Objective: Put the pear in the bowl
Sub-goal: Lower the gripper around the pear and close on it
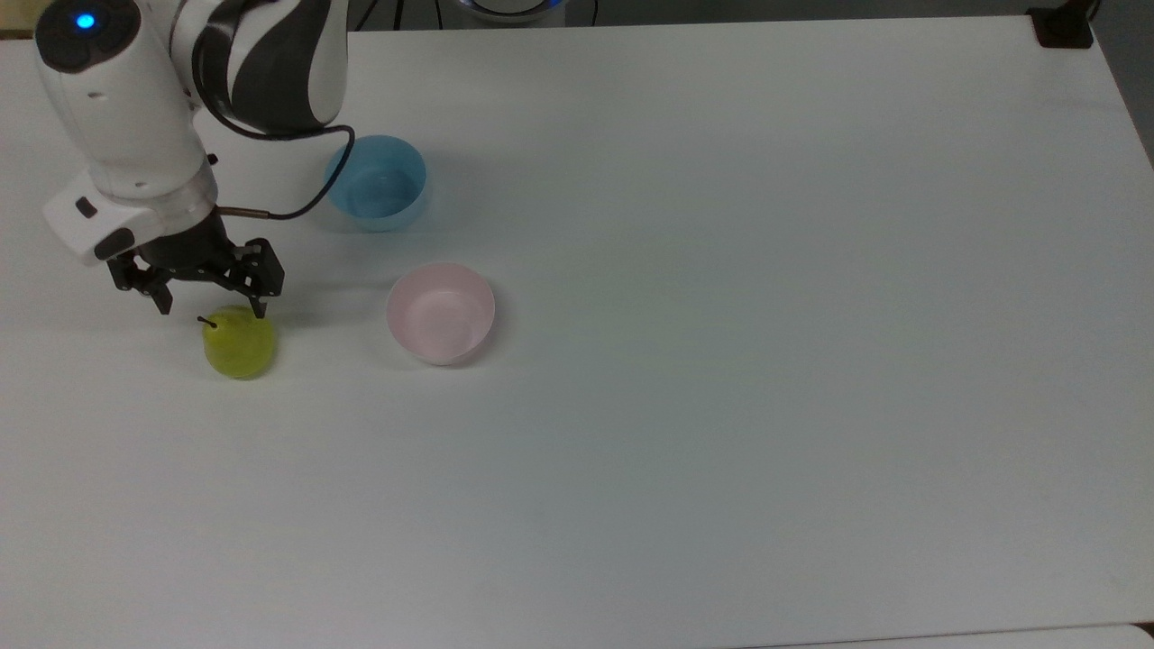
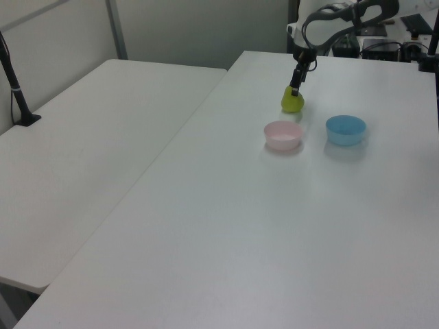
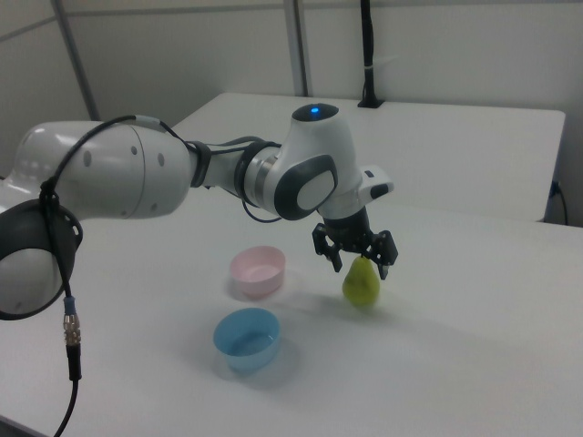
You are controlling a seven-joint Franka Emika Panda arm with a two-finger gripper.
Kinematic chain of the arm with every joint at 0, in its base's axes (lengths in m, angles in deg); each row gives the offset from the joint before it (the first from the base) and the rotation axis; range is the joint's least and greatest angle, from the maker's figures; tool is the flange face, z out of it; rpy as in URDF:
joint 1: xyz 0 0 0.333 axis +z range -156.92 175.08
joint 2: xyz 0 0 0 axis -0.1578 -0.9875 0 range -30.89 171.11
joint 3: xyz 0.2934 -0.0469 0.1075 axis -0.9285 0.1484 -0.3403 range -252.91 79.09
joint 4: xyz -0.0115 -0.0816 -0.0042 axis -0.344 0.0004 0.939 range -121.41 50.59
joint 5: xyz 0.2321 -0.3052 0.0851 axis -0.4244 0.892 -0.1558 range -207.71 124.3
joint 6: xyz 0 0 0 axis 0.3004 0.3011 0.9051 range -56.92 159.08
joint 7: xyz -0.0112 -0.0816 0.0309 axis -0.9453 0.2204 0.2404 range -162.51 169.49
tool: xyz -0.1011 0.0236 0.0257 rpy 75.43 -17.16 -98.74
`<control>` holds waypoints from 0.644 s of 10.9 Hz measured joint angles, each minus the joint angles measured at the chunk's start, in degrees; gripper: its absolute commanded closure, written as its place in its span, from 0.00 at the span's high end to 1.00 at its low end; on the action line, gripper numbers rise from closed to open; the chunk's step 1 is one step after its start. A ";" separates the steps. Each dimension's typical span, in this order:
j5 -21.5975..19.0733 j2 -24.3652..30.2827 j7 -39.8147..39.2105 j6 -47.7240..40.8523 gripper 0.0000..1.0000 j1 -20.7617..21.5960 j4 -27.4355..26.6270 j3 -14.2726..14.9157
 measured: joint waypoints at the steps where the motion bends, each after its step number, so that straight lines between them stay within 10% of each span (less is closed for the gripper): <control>1: 0.00 -0.96 0.00 1.60 1.00 0.05 0.00 -0.15; 4: 0.00 -3.10 0.00 5.35 1.00 1.01 0.04 -0.36; 7: 0.07 -3.78 0.00 5.90 0.62 1.23 0.04 -0.35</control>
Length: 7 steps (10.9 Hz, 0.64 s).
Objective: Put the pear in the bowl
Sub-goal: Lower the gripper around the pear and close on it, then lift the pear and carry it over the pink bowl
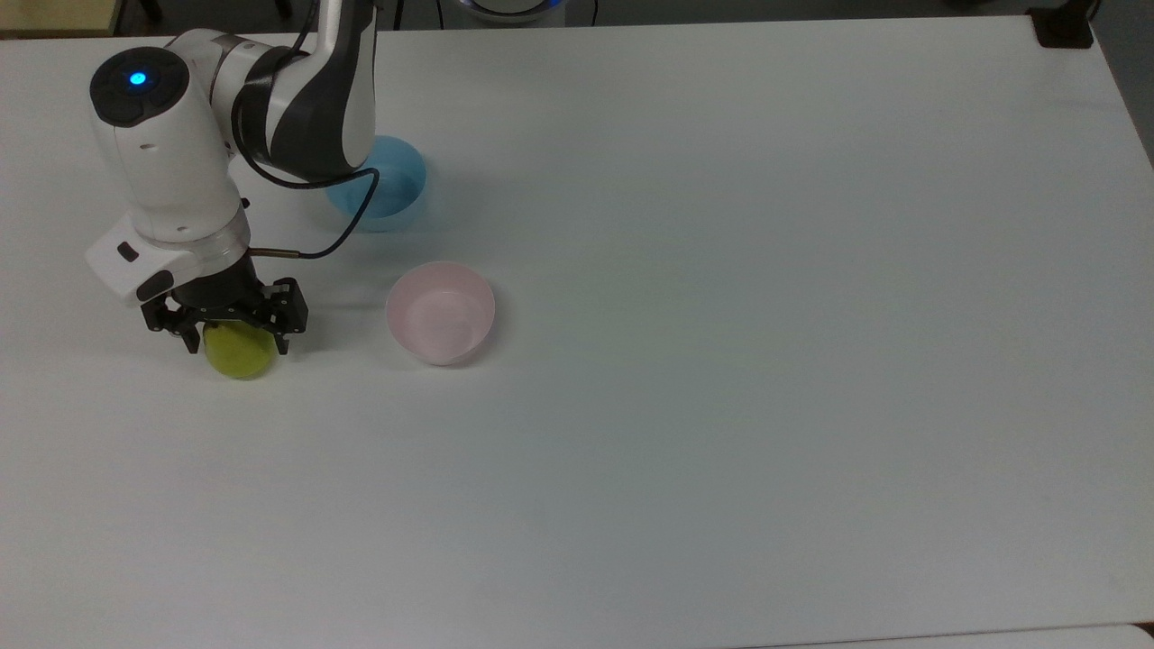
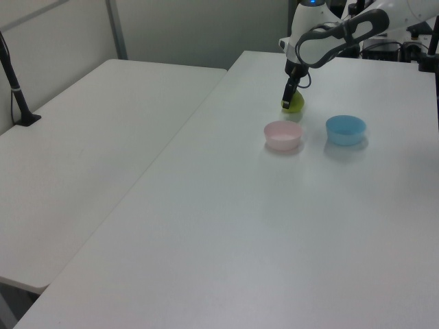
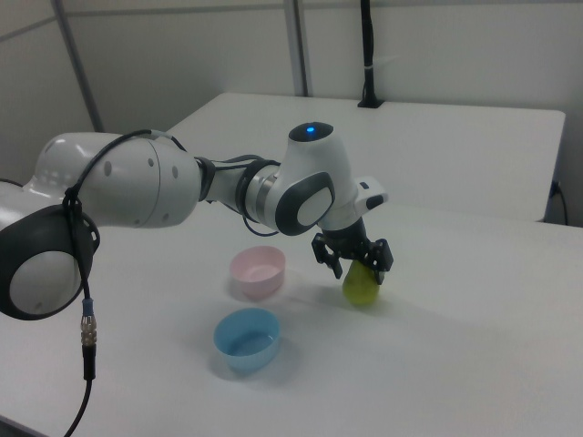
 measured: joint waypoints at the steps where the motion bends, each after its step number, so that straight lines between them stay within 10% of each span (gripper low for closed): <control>1: 0.56 -0.05 0.00 0.00 0.53 0.00 0.00 0.00; 7: 0.99 0.37 0.00 0.00 0.39 -0.01 0.17 0.08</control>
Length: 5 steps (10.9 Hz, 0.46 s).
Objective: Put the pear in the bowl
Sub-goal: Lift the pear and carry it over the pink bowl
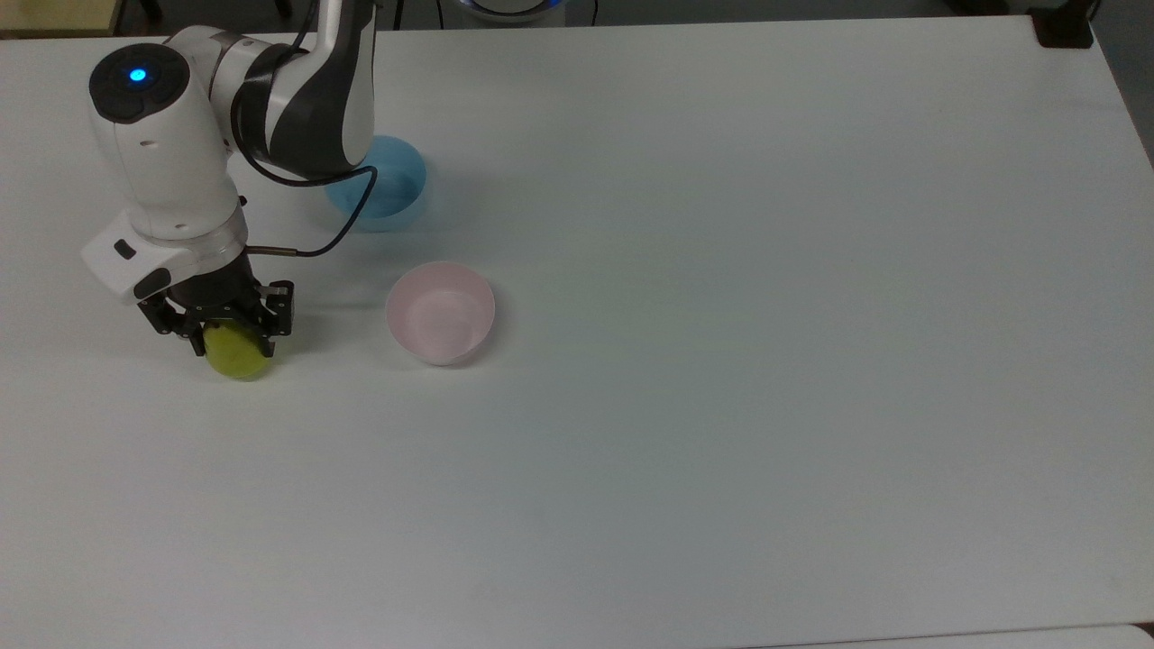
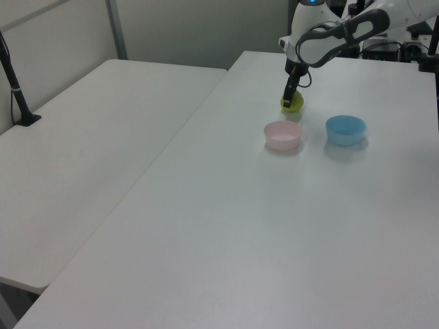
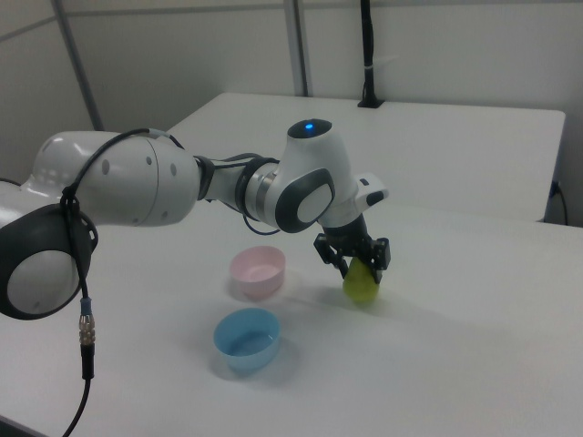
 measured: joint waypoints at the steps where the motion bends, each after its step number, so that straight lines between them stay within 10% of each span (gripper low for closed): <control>1: 0.00 0.54 0.00 -0.21 0.38 -0.03 0.03 0.03; 5: 0.00 5.17 0.73 -6.58 0.38 0.05 0.34 0.00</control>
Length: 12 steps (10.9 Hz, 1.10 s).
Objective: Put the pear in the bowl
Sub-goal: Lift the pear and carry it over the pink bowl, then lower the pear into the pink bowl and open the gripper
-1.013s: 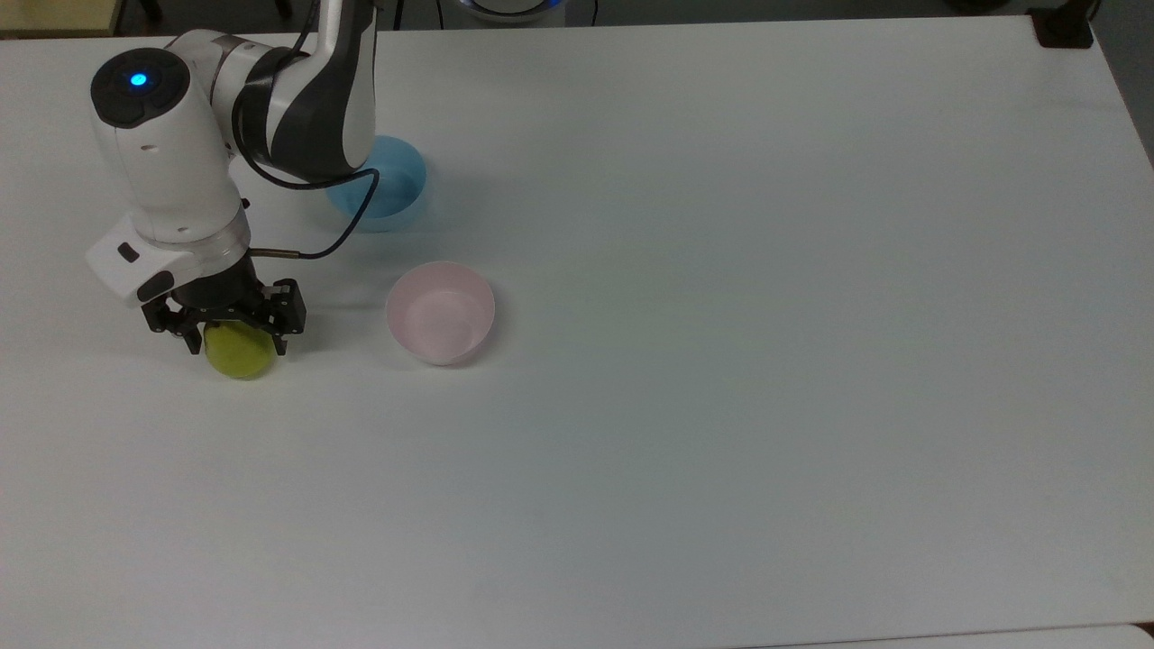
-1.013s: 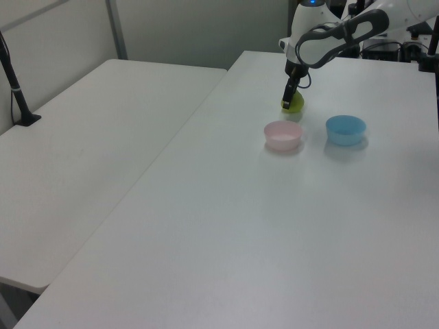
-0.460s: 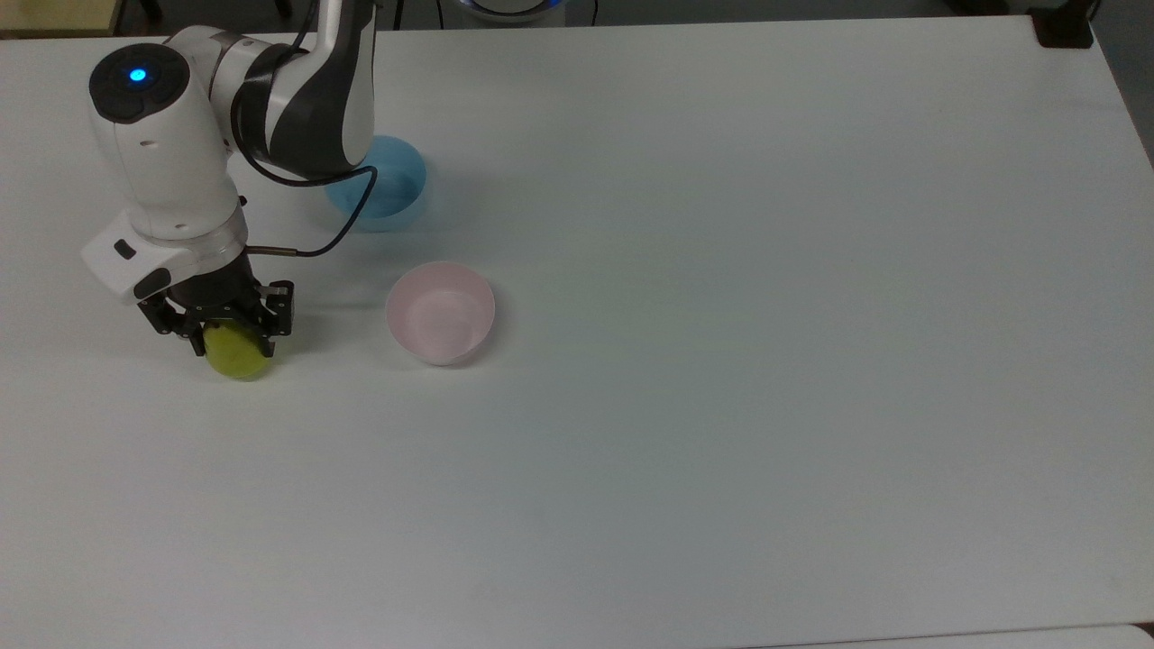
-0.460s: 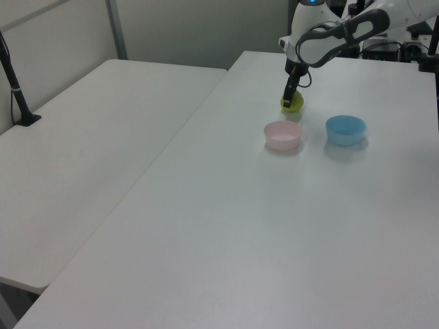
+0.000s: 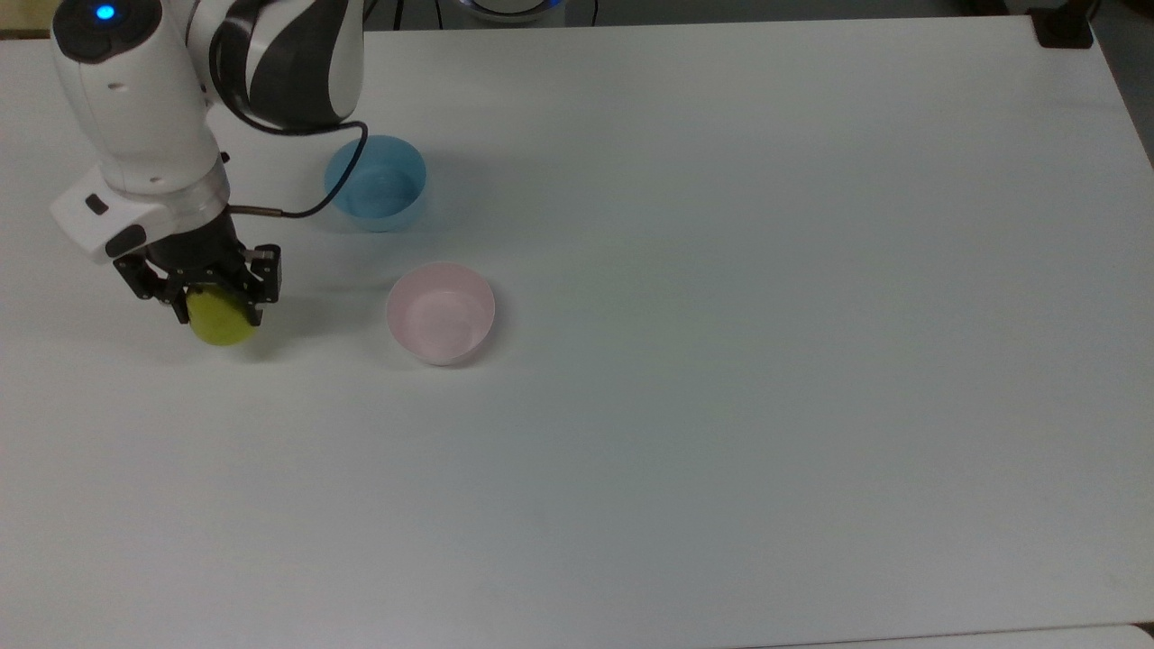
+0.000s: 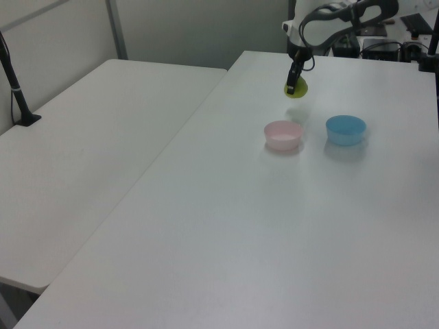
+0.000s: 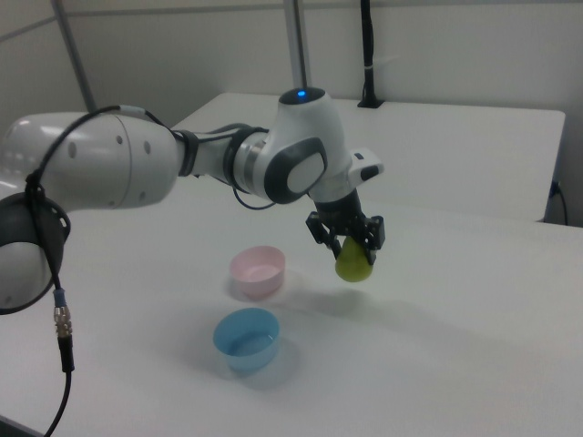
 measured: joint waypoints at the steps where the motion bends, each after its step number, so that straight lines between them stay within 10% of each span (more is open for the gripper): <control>1: 0.00 1.32 0.97 -1.56 0.39 0.49 -0.05 -0.17; 12: 6.33 7.45 33.60 -2.98 0.39 17.82 -10.79 -0.74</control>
